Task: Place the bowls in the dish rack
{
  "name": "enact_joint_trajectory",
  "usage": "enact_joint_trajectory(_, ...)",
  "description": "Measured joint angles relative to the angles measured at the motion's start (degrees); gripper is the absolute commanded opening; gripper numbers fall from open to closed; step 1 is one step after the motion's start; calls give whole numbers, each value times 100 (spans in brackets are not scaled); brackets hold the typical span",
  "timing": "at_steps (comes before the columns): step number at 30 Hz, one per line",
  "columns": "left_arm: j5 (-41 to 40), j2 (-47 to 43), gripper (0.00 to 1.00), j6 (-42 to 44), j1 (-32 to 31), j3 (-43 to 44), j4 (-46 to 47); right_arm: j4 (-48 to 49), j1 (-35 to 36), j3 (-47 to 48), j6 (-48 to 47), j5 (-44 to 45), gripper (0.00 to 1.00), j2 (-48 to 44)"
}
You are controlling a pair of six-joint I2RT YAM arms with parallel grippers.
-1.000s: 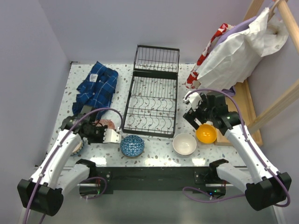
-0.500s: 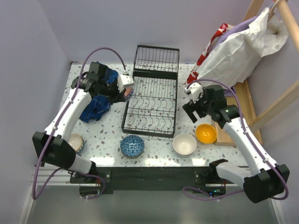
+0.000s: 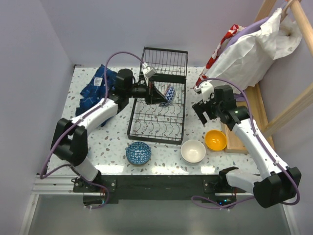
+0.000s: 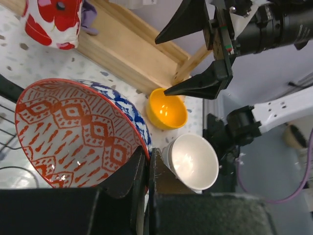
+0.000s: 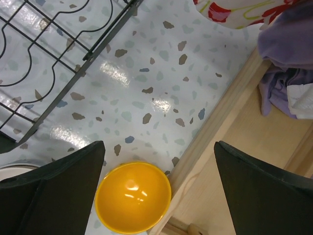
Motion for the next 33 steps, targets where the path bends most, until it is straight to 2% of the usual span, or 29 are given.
enact_joint_trajectory(6, -144, 1189, 0, -2699, -98, -400, 2664, -63, -144, 153, 35, 238, 99, 229)
enact_joint_trajectory(12, -553, 2057, 0, -4275, -107, -439, 3952, -68, -302, 264, 37, 378, 99, 254)
enact_joint_trajectory(23, -782, 2990, 0, -5392, -205, -439, 4994, -111, -522, 264, 70, 376, 99, 302)
enact_joint_trajectory(33, -822, 3442, 0, -5668, -297, -120, 5414, -149, -612, 251, 103, 372, 99, 372)
